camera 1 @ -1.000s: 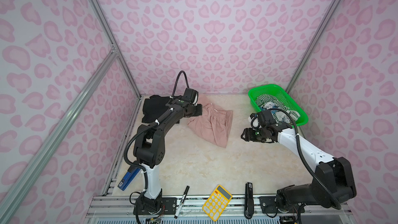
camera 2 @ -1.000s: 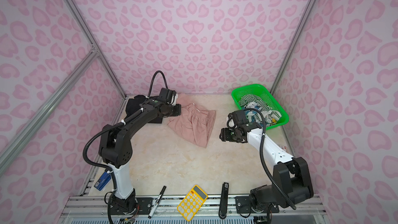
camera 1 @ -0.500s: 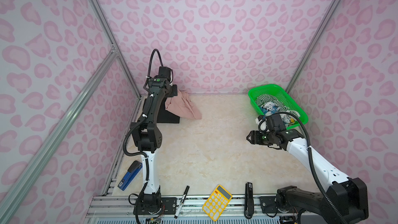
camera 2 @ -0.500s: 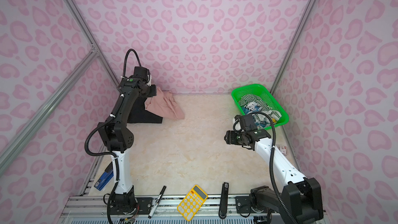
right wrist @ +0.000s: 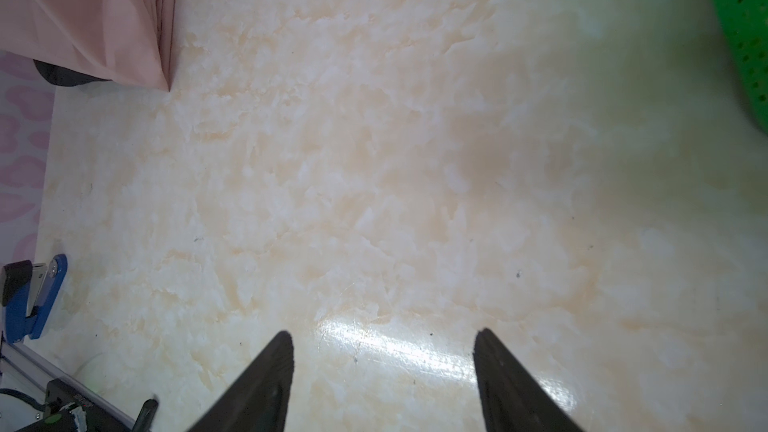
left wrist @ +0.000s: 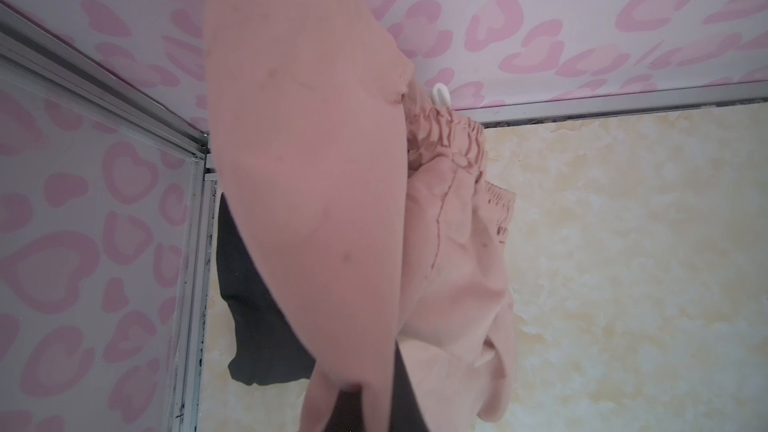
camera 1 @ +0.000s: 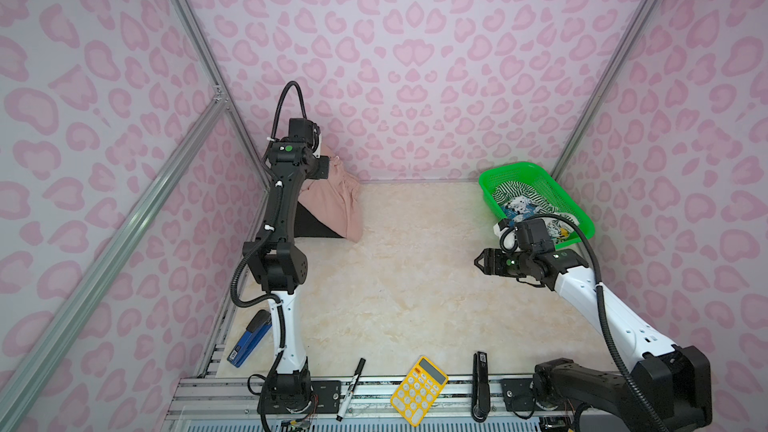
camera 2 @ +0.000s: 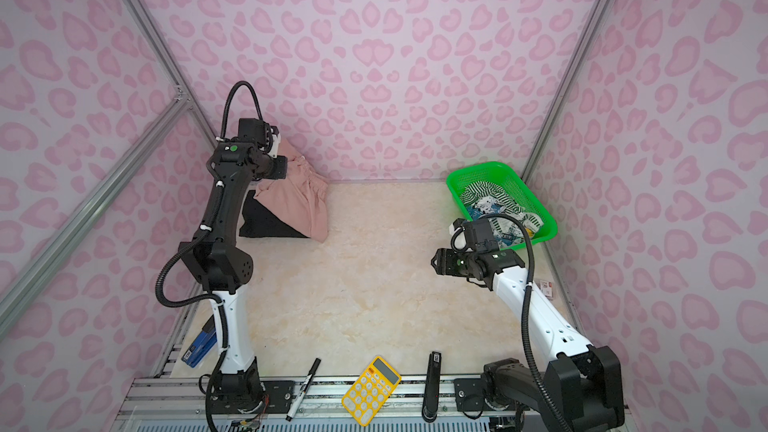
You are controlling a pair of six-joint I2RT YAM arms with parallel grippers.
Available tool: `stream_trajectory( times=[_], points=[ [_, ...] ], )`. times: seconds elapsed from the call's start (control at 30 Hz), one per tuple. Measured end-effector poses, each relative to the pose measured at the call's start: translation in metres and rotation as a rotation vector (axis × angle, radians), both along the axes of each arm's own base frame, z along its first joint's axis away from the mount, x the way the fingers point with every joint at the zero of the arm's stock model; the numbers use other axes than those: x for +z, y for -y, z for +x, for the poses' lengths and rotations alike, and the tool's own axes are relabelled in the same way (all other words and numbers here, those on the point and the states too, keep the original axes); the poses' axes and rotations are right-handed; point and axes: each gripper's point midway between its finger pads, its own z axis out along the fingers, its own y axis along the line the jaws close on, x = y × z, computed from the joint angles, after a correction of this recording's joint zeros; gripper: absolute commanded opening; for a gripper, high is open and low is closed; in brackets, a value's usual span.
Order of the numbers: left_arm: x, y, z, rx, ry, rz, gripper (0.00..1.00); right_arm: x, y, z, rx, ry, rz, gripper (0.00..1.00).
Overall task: Fold and stack the mixed laundry pile
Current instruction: 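Carry the folded pink trousers with left gripper onto the black shirt, then lower the trousers onto the black shirt and open the left gripper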
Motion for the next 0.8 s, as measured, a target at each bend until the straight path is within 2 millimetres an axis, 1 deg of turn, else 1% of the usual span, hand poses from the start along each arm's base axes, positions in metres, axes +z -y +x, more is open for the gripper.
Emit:
stream_trajectory(
  times=[0.07, 0.1, 0.17, 0.2, 0.27, 0.3, 0.33, 0.37, 0.4, 0.43, 0.5, 0.57, 0.67, 0.8],
  points=[
    [-0.005, -0.015, 0.0, 0.028, -0.008, 0.002, 0.03, 0.001, -0.001, 0.0, 0.004, 0.001, 0.008, 0.69],
    [-0.012, -0.026, 0.001, 0.046, -0.02, 0.007, 0.03, 0.001, -0.002, 0.0, 0.003, -0.002, 0.015, 0.69],
    [-0.032, -0.046, 0.001, 0.085, -0.063, 0.013, 0.03, 0.002, -0.003, 0.0, 0.003, -0.002, 0.018, 0.69],
    [-0.047, -0.059, 0.003, 0.113, -0.085, 0.014, 0.03, 0.003, -0.003, 0.0, 0.005, 0.001, 0.02, 0.69],
    [-0.072, -0.083, 0.007, 0.167, -0.123, 0.004, 0.08, 0.005, -0.004, 0.001, 0.005, 0.006, 0.022, 0.69],
    [-0.088, -0.097, 0.007, 0.204, -0.149, -0.004, 0.14, 0.006, -0.004, 0.0, 0.006, 0.009, 0.023, 0.69],
    [-0.101, -0.109, 0.006, 0.233, -0.171, -0.013, 0.24, 0.008, -0.004, 0.0, 0.006, 0.012, 0.024, 0.69],
    [-0.111, -0.119, 0.005, 0.261, -0.188, -0.022, 0.42, 0.01, -0.004, 0.001, 0.007, 0.018, 0.025, 0.69],
    [-0.12, -0.13, 0.003, 0.292, -0.202, -0.029, 0.63, 0.013, -0.004, 0.001, 0.009, 0.027, 0.026, 0.69],
    [-0.126, -0.14, 0.001, 0.327, -0.211, -0.037, 0.77, 0.015, -0.004, 0.001, 0.009, 0.035, 0.026, 0.69],
    [-0.132, -0.152, 0.0, 0.373, -0.215, -0.04, 0.91, 0.019, -0.003, 0.001, 0.013, 0.052, 0.023, 0.69],
    [-0.132, -0.155, 0.001, 0.395, -0.202, -0.048, 0.95, 0.023, -0.002, 0.001, 0.017, 0.069, 0.02, 0.69],
    [-0.129, -0.159, 0.005, 0.424, -0.176, -0.048, 0.96, 0.029, 0.0, 0.001, 0.011, 0.092, 0.011, 0.69],
    [-0.141, -0.155, 0.001, 0.438, -0.196, -0.067, 0.96, 0.039, 0.01, 0.007, -0.026, 0.136, -0.033, 0.7]
  ],
)
